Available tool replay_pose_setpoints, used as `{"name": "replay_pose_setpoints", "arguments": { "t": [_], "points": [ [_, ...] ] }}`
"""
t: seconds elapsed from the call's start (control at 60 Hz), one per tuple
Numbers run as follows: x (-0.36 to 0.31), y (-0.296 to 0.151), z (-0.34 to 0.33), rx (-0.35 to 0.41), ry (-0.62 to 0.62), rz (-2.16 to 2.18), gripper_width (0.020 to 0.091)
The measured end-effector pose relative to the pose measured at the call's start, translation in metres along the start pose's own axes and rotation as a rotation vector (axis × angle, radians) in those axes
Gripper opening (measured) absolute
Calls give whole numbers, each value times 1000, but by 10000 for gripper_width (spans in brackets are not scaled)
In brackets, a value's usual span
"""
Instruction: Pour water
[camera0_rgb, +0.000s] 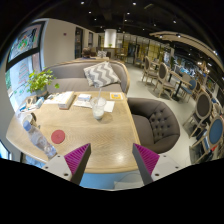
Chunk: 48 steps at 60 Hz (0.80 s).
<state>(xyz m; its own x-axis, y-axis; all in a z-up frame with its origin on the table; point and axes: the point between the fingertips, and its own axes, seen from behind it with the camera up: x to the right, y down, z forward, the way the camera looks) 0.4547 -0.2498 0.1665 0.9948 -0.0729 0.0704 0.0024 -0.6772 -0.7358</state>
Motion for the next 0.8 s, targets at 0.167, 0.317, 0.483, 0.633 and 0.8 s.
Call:
{"name": "replay_pose_setpoints", "arguments": {
  "t": [0.167,0.317,0.483,0.633,0.8],
  "points": [
    [-14,11,-5,-14,7,-14,856],
    [-38,31,-11,-25,0,-12,856],
    [-87,51,-22,-11,-28,-19,855],
    [-154,64,-28,1,-89,3,853],
    [-229,59,-20,51,-145,-14,859]
  ]
}}
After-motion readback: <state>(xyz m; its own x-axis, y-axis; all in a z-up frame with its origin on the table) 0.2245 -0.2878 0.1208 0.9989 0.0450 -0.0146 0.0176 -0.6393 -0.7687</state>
